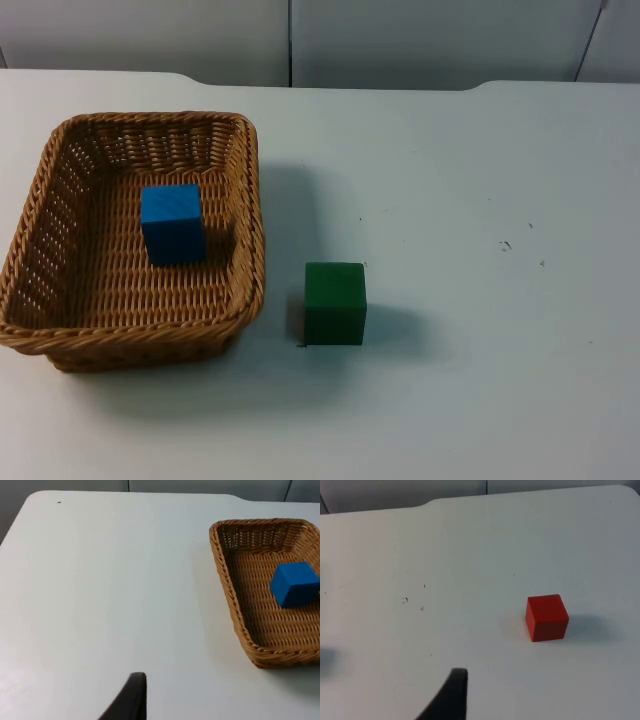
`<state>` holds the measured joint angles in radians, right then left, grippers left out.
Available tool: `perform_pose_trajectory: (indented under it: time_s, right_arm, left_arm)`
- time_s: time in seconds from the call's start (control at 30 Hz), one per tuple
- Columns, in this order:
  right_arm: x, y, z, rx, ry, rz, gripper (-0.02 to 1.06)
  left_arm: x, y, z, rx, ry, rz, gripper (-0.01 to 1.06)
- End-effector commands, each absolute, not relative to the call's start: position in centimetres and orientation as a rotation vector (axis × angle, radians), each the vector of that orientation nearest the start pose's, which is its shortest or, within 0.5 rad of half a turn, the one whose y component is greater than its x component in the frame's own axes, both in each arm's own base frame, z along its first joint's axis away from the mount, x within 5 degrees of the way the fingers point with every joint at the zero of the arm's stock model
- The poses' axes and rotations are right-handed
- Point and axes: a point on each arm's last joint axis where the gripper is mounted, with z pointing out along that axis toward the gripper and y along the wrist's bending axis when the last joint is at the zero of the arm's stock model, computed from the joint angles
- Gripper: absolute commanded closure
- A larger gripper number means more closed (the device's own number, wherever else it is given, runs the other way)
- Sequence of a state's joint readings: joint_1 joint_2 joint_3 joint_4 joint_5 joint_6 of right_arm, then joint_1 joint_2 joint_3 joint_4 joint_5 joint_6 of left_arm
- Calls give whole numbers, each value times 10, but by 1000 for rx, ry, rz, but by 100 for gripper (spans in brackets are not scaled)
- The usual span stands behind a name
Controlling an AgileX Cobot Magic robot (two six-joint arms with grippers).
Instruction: Pick up the basket with the left hand and place the blue cube into the basket with the right hand.
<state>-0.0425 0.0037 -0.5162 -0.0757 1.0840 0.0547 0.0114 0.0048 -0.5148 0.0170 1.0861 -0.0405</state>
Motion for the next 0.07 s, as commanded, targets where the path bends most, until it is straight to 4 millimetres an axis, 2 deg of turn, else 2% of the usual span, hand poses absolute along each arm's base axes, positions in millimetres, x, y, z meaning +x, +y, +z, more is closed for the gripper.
perform_pose_trajectory:
  time_s: [0.0, 0.03]
  right_arm:
    - [-7, -6, 278, 107, 2050, -87, 0]
    - [-7, -6, 278, 107, 2050, -87, 0]
  left_arm:
    - [-7, 2, 279, -28, 2048, 15, 0]
    - [-7, 2, 279, -17, 2049, 21, 0]
